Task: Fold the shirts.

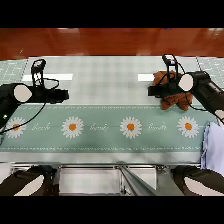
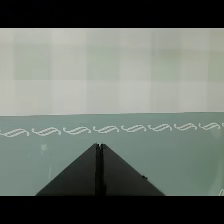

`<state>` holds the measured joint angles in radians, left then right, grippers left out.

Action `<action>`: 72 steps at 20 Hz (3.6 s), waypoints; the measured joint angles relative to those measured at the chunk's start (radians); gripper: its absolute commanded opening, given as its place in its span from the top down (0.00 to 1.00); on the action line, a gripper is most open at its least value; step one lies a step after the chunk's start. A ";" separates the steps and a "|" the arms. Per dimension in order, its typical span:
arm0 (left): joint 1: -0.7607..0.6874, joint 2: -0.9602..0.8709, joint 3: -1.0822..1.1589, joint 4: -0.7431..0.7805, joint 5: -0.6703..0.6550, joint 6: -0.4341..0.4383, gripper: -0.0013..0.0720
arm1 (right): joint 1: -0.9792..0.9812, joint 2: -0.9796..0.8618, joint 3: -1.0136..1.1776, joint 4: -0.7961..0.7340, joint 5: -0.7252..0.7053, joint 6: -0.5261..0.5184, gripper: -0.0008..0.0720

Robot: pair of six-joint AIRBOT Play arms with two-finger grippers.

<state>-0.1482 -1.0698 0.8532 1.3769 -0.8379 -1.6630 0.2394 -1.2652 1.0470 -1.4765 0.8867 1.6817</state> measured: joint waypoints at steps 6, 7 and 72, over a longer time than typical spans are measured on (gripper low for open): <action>0.000 -0.001 0.000 0.000 0.011 0.000 0.95 | 0.000 0.000 0.000 0.003 -0.034 0.000 0.90; 0.000 -0.001 0.000 0.000 0.013 0.000 0.93 | 0.000 0.000 0.000 0.005 -0.039 0.000 0.62; 0.208 0.261 0.042 -0.145 -0.329 0.180 0.29 | 0.555 -0.198 0.438 0.108 0.050 0.026 0.95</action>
<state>0.0601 -0.8089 0.8955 1.2324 -1.1667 -1.4830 0.7940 -1.4635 1.4853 -1.3682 0.9367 1.7077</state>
